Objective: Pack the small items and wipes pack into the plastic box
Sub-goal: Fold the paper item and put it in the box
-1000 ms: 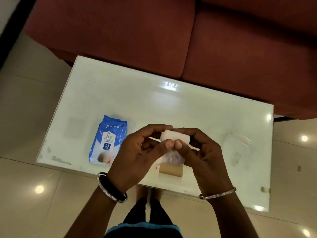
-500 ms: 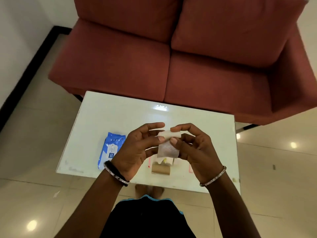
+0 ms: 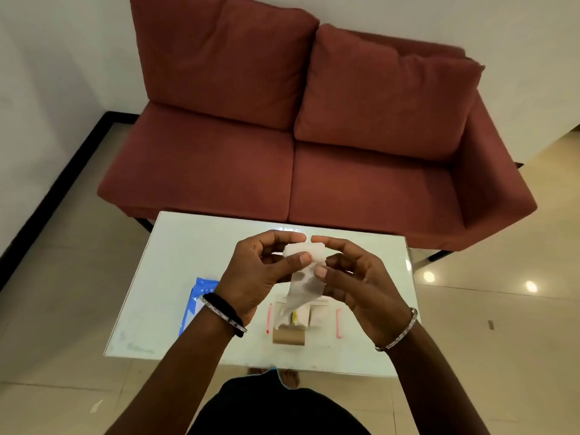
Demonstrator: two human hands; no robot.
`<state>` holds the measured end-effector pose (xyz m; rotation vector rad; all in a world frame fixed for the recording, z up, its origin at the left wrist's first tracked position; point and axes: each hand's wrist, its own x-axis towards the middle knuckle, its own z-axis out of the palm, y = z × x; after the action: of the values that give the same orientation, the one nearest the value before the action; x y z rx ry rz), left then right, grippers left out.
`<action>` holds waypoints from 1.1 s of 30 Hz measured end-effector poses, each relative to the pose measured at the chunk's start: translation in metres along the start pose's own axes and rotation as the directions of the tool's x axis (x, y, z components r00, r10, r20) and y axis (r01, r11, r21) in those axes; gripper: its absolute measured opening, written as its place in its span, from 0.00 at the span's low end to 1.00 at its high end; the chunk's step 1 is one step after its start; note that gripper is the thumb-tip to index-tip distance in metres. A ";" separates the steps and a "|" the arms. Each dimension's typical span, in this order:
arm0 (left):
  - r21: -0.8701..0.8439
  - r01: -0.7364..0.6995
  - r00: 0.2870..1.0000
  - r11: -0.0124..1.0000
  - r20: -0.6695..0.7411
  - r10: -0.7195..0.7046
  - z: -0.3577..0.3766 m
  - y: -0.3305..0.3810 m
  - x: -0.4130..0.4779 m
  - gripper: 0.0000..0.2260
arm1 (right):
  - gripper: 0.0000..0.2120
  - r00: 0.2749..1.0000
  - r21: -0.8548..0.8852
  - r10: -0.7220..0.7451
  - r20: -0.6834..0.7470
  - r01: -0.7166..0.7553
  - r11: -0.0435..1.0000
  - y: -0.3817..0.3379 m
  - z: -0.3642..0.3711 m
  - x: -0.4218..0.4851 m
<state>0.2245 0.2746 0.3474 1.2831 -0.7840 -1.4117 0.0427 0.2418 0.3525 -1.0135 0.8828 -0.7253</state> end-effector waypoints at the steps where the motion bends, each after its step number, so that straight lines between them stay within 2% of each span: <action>1: 0.019 -0.025 1.000 1.000 -0.006 0.025 0.002 0.001 -0.001 0.19 | 0.20 1.000 0.006 -0.005 0.007 0.005 1.000 -0.004 -0.001 -0.001; 7: 0.144 -0.126 0.991 0.981 -0.031 0.132 0.013 0.006 -0.005 0.20 | 0.15 0.999 -0.062 -0.037 -0.006 0.036 0.997 -0.013 0.003 0.004; 9: 0.091 -0.075 0.997 0.993 -0.022 0.077 0.013 0.008 -0.006 0.21 | 0.15 0.996 -0.062 -0.062 -0.061 0.058 0.996 -0.012 0.003 0.008; 11: -0.017 0.058 0.997 0.998 0.045 -0.057 0.012 0.012 -0.007 0.22 | 0.16 0.992 -0.079 -0.086 -0.092 0.078 0.994 -0.013 0.000 0.010; 14: -0.060 0.194 0.975 0.979 0.124 -0.185 0.013 0.020 -0.010 0.22 | 0.16 0.992 -0.093 -0.116 -0.056 0.110 0.989 -0.016 -0.003 0.012; 18: -0.080 0.157 0.988 0.984 0.009 -0.157 0.015 0.022 -0.008 0.14 | 0.17 0.995 -0.019 -0.096 0.021 0.097 0.995 -0.020 -0.001 0.012; 21: -0.140 0.121 0.992 0.983 -0.026 -0.126 0.012 0.024 -0.006 0.12 | 0.19 0.997 0.086 -0.053 0.062 0.047 0.995 -0.025 0.000 0.012; 24: -0.133 0.092 0.995 0.987 -0.018 -0.095 0.011 0.026 -0.005 0.13 | 0.21 1.000 0.136 0.012 0.025 -0.015 0.991 -0.030 0.000 0.012; 27: -0.112 0.089 0.996 0.990 -0.002 -0.090 0.012 0.027 -0.005 0.14 | 0.18 0.998 0.116 0.050 -0.025 -0.047 0.992 -0.030 0.001 0.015; 33: -0.176 0.163 0.986 0.971 0.015 -0.163 0.013 0.027 -0.001 0.19 | 0.16 0.999 0.094 -0.008 -0.036 0.012 0.996 -0.029 -0.004 0.019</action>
<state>0.2191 0.2663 0.3754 1.2309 -0.5491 -1.5761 0.0448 0.2132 0.3726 -0.9245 0.8667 -0.7880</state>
